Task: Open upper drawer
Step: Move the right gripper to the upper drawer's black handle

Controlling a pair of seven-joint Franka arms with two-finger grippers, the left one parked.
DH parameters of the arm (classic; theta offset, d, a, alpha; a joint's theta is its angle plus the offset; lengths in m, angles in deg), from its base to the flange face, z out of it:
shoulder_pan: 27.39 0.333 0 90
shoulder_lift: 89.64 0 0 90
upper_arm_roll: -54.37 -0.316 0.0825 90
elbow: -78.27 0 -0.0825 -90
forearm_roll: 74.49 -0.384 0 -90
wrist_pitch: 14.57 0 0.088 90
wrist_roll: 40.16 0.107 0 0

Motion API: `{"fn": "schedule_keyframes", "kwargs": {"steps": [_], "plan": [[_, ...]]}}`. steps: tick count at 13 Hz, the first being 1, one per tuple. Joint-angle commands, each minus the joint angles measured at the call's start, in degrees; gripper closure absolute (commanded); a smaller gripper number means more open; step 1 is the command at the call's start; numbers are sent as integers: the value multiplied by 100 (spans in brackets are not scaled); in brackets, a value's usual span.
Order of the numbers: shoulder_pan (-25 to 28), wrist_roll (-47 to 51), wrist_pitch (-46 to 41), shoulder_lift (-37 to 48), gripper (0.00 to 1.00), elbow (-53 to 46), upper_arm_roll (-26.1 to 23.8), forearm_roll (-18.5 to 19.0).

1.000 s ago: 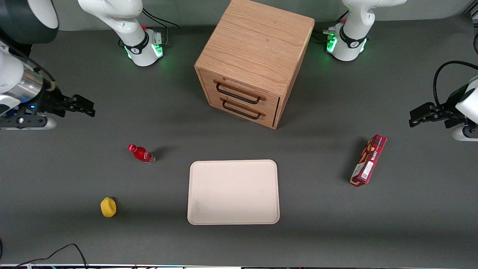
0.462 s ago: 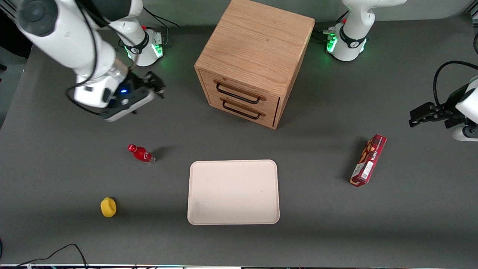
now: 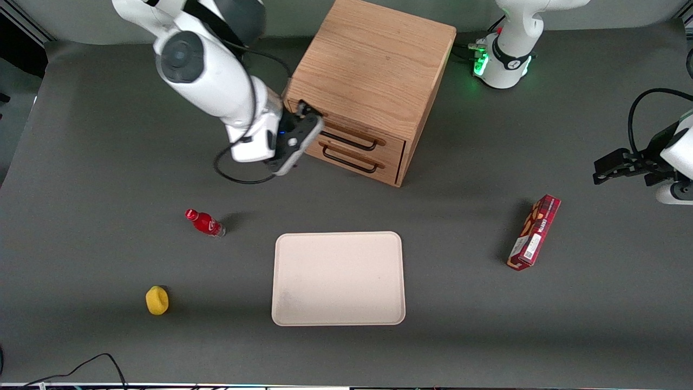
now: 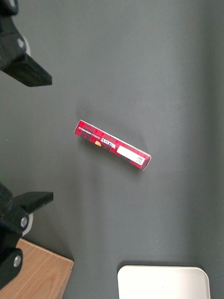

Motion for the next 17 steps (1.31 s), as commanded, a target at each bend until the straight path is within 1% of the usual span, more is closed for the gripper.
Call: {"fn": "schedule_keyframes", "kwargs": {"steps": [1, 2, 4, 7, 8, 11, 15, 17], "plan": [[234, -434, 50, -504, 0, -207, -38, 8], [305, -558, 50, -610, 0, -190, -38, 51], [393, -594, 50, -778, 0, -181, -38, 480], [489, -611, 94, -892, 0, -84, -38, 579], [499, -612, 147, -910, 0, -32, -38, 666], [603, -612, 200, -1024, 0, 4, -38, 737], [604, -620, 226, -1129, 0, 4, -38, 983], [595, -690, 419, -1270, 0, 4, -38, 1185]]}}
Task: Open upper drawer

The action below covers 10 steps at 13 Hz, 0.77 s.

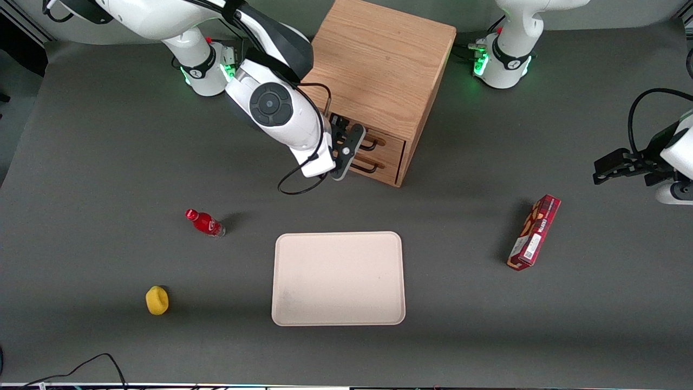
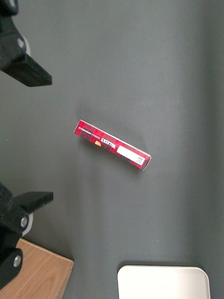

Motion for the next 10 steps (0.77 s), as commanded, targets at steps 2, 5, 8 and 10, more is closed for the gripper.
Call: {"fn": "schedule_keyframes", "kwargs": {"steps": [2, 5, 8, 10], "plan": [[14, -279, 334, -261, 0, -62, 2, 273], [-12, -542, 396, -279, 0, -88, 72, 492], [-56, -920, 580, -288, 0, -97, 273, 493], [-73, -1035, 598, -288, 0, -141, 431, 475]]}}
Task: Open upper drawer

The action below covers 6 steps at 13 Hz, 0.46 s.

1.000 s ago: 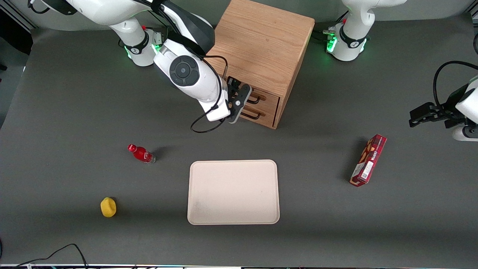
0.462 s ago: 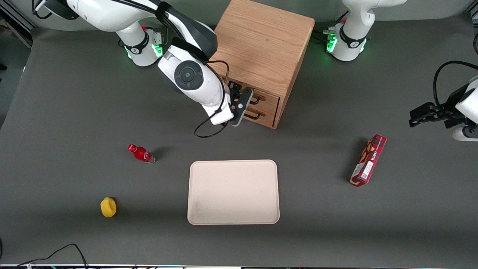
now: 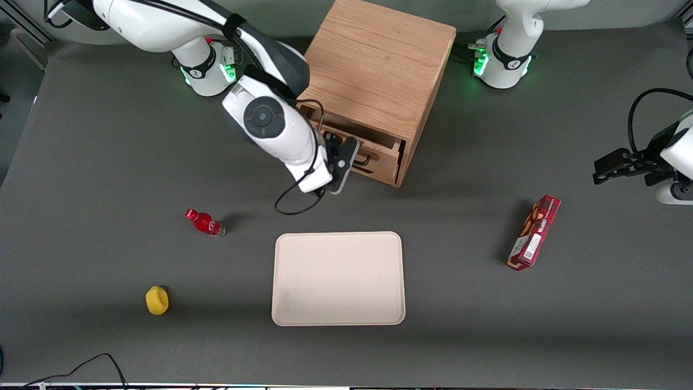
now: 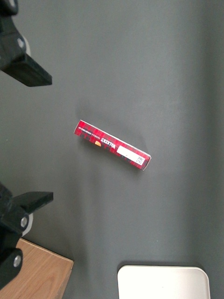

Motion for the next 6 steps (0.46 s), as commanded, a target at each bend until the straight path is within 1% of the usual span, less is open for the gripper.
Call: {"fn": "schedule_keyframes", "kwargs": {"steps": [1, 3, 4, 6], "plan": [[-3, -177, 52, -111, 0, -144, 123, 124], [-30, -169, 113, -111, 0, -240, 219, 107], [-39, -169, 226, -111, 0, -241, 316, 89], [-161, -186, 464, -111, 0, -241, 352, 80]]}}
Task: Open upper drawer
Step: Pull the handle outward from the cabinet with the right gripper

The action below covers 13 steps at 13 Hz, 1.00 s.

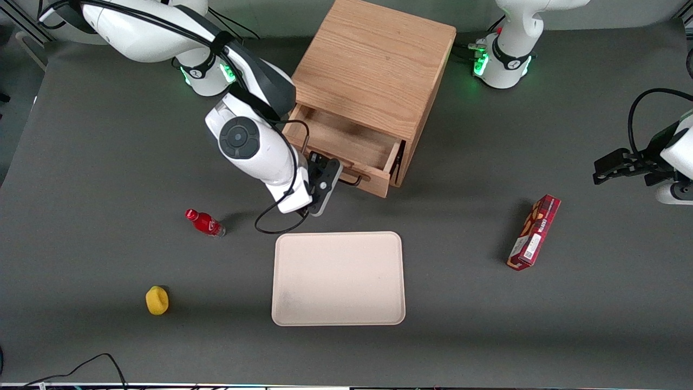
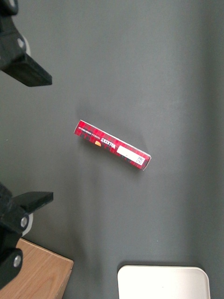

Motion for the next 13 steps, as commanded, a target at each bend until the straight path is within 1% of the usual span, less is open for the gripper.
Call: {"fn": "schedule_keyframes", "kwargs": {"steps": [1, 5, 9, 13], "plan": [[-82, -116, 288, -69, 0, -102, 166, 72], [-135, -116, 552, -43, 0, -234, 526, -174], [-223, -151, 912, -51, 0, -261, 720, -174], [-231, -344, 1054, -60, 0, -313, 896, -174]]}}
